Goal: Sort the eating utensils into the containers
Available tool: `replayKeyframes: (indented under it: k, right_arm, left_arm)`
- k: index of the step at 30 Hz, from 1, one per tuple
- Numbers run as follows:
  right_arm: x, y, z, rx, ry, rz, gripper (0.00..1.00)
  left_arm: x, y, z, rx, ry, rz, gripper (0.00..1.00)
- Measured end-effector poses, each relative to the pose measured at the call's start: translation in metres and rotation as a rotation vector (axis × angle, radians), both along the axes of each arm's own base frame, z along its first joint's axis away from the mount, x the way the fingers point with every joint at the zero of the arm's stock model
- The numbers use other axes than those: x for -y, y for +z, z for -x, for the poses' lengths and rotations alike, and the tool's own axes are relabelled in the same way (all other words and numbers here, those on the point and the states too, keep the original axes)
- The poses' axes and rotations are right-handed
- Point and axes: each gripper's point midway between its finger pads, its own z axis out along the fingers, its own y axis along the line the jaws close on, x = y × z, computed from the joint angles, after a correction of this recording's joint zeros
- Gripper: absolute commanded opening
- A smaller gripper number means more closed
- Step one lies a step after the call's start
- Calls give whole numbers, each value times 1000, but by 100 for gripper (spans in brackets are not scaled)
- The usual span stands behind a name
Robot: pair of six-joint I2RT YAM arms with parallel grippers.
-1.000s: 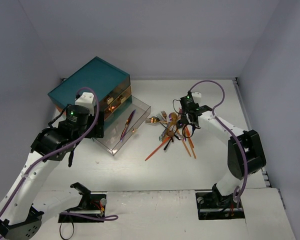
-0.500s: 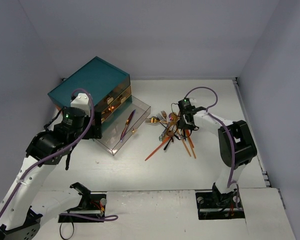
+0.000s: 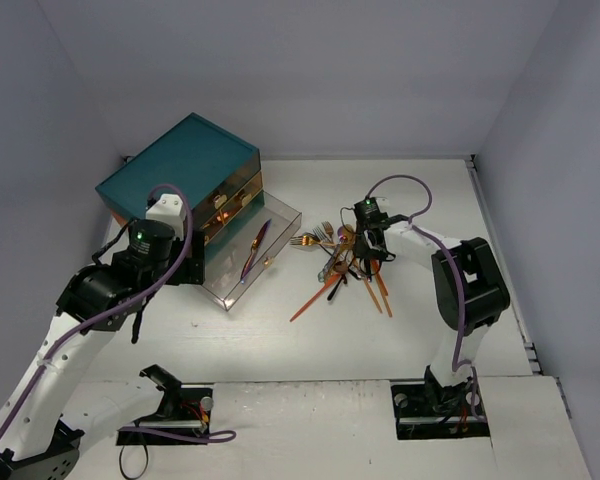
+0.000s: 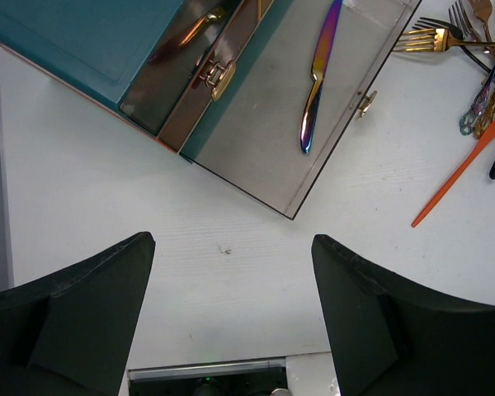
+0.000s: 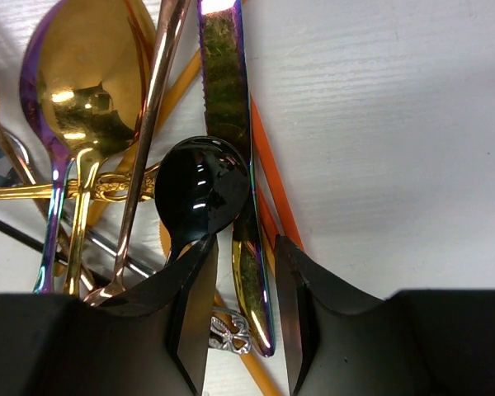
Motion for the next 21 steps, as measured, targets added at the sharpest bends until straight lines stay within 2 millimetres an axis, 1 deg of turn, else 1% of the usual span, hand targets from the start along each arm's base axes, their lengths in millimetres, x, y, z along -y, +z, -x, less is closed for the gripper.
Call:
replayKeyframes:
  k: [3,8,10,11,13,19,21]
  right_arm:
    - [1,-5,-1,-1,-4,9,30]
    - [3,-8,-2,3,-14,20,24]
    - [5,-8,-3,10,-24,26,20]
    - [7,-8,-4,14,-29,30,16]
    - [10,-8,-3,24,-38,39,15]
    - [27,-6,7,31,-82,62,15]
    - [32,-5,9,27,-93,69,17]
  left_arm:
    - [0,0,1,0,-4,4,74]
    - [0,1,3,3,-7,8,74]
    - [0,-1,3,-1,-10,7,74]
    - [0,-2,4,-4,-11,6,75]
    - [0,-6,4,-14,-13,3,74]
    - [1,-14,6,-35,-20,-3,74]
    - [2,-16,7,-42,-24,-3,74]
